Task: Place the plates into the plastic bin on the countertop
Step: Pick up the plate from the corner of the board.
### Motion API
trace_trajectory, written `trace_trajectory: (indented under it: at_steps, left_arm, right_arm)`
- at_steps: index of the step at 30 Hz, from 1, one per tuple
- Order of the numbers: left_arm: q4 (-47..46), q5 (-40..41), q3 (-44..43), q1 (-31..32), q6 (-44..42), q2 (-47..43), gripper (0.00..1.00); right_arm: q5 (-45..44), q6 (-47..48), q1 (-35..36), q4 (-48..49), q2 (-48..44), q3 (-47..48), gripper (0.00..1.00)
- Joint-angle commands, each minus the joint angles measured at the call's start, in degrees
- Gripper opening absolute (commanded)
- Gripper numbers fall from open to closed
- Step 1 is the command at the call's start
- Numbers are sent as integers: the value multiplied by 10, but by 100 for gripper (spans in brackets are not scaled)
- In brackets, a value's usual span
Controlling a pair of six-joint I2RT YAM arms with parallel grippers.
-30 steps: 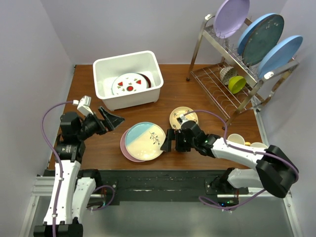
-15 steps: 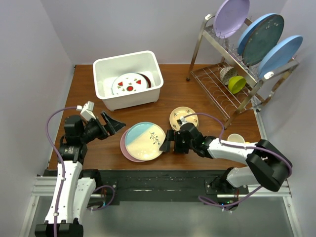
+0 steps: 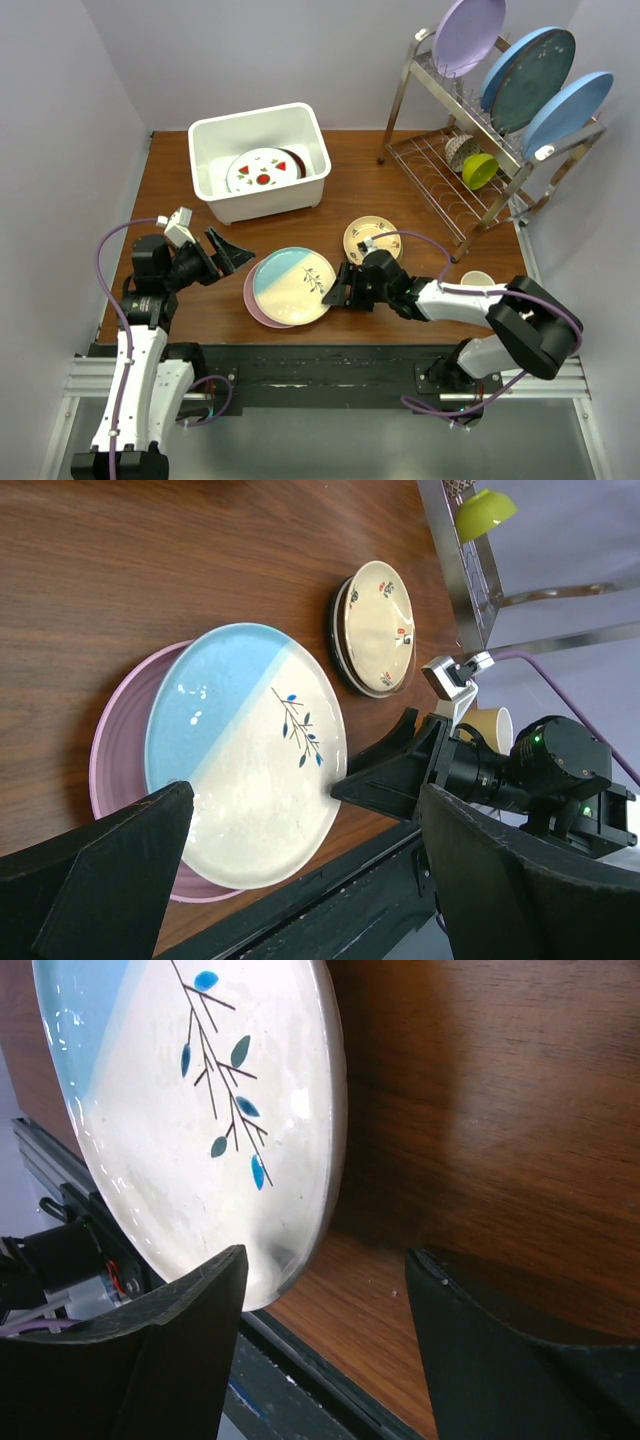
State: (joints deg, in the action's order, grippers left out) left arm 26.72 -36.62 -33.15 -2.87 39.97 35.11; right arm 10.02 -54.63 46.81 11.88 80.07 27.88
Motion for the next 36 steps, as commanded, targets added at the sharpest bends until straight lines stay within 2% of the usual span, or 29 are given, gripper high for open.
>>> trace_trajectory:
  at_steps: [1,6,13,25,30,32,36]
  left_arm:
    - [-4,-5,3,-2,2,-2,100]
    - [-4,-5,3,-2,1,-1,100]
    - [-3,-6,3,-1,-2,5,100]
    - [2,-6,0,-2,-10,12,99]
    - [2,-7,0,-2,-12,13,99]
    - [2,-8,3,-2,-12,13,99]
    - [0,-11,11,-2,-13,13,99]
  right_arm:
    - [-4,-14,-2,32,5,-8,63]
    - [-9,-27,-8,54,16,-20,55]
    - [14,-65,-35,154,40,-65,53]
    - [40,-75,-37,245,76,-69,51]
    - [46,-85,-37,278,95,-74,41]
    - [51,-87,-37,288,104,-72,29]
    - [57,-93,-38,312,123,-74,24]
